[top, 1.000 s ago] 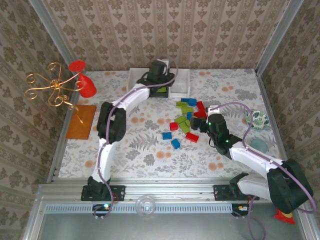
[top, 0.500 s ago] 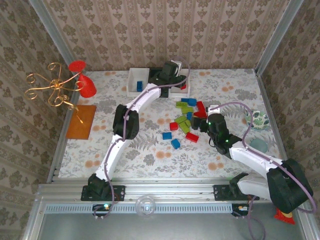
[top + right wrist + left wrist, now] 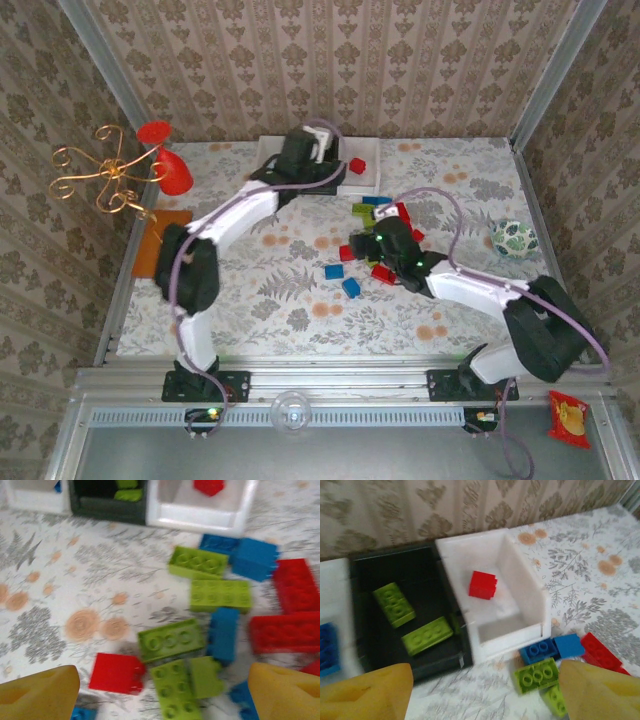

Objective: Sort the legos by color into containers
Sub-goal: Pick up the lego from the center of the table.

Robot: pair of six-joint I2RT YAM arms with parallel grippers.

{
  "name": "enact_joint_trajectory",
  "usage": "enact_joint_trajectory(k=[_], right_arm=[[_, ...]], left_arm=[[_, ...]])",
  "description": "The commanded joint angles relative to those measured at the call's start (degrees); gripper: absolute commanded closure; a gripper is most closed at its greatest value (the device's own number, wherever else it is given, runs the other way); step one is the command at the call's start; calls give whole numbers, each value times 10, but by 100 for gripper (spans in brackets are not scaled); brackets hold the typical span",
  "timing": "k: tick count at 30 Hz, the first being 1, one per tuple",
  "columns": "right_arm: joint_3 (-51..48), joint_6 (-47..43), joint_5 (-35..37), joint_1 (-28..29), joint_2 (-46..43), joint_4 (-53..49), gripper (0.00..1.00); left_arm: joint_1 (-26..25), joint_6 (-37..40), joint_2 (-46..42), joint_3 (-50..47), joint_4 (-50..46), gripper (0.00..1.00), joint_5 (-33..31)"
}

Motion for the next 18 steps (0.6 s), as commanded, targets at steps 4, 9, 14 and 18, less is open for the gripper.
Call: enact_joint_trajectory(k=[4, 9, 14, 18], right_arm=[[87, 45, 5, 41, 89, -100, 20], [118, 59, 20, 48, 146, -109, 26], [150, 56, 30, 56, 191, -123, 30], [161, 53, 46, 58, 209, -129, 31]], left_arm=[[41, -54, -180, -243, 77, 22, 14], [55, -75, -279, -360, 78, 22, 4], [59, -79, -331, -411, 53, 22, 2], [60, -78, -365, -445, 39, 21, -11]])
